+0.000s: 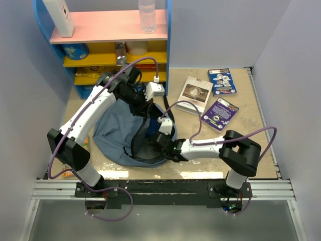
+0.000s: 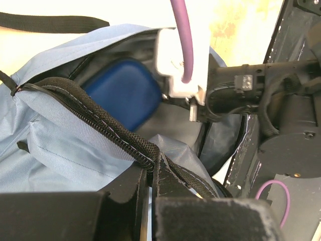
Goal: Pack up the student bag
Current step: Place the stationery in the student bag.
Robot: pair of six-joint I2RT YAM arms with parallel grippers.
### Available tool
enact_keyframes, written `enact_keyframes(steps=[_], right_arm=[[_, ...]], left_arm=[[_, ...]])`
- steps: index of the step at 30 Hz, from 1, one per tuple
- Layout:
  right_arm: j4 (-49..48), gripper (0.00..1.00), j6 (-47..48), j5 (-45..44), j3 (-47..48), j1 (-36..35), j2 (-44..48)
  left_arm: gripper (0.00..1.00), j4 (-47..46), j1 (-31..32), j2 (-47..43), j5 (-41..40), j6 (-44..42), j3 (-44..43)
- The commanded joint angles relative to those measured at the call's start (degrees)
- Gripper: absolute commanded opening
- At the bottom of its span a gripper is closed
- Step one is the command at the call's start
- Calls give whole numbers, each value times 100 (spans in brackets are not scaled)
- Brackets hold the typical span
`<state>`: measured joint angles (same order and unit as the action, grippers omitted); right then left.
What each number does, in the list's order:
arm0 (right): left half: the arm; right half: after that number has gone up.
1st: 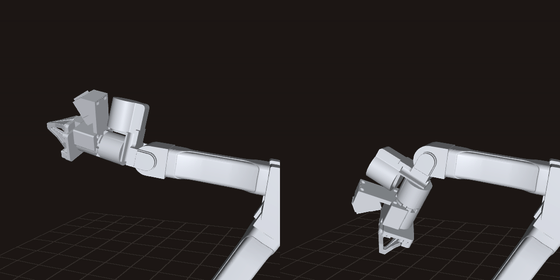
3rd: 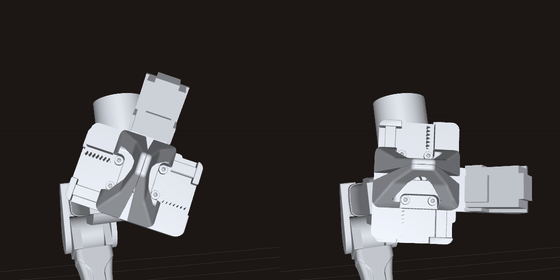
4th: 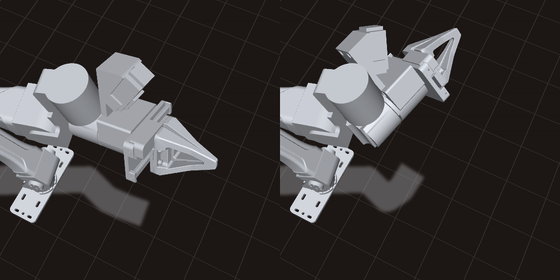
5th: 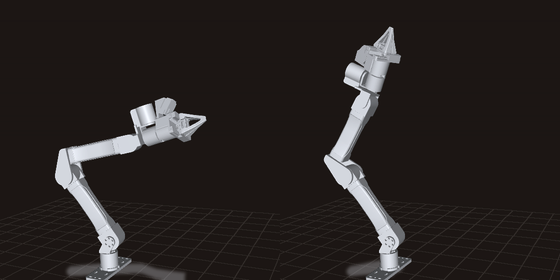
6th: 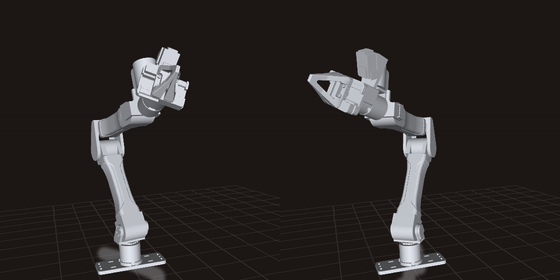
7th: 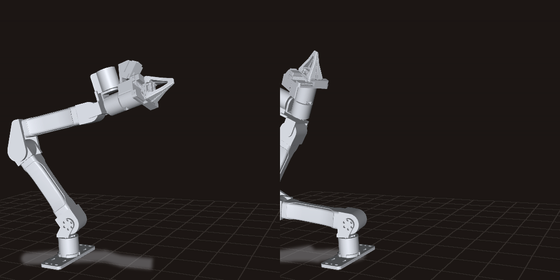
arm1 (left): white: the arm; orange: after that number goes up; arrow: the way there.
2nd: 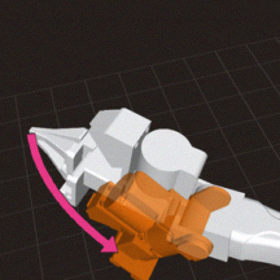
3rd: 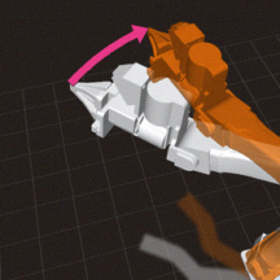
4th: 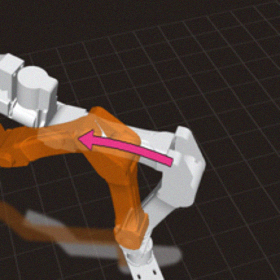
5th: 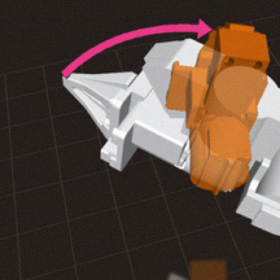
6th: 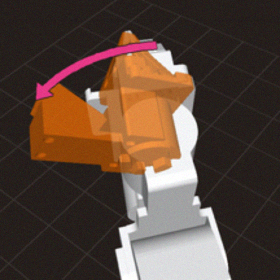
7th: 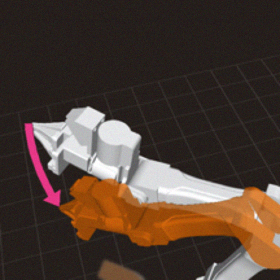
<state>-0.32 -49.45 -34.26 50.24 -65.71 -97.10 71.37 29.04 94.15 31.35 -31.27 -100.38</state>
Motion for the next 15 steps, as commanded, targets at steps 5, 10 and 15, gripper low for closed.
enact_keyframes(steps=[5, 10, 15], right_arm=[[-1365, 0, -425, -811, 179, 278, 24], [-1795, 0, -373, -266, 416, 384, -318], [-1876, 0, -241, 235, 663, 401, -723]], left_arm=[[0, 131, 41, -371, 362, -345, 168], [0, 166, 41, -362, 450, -354, 150], [0, 201, 67, -345, 451, -363, 124]])
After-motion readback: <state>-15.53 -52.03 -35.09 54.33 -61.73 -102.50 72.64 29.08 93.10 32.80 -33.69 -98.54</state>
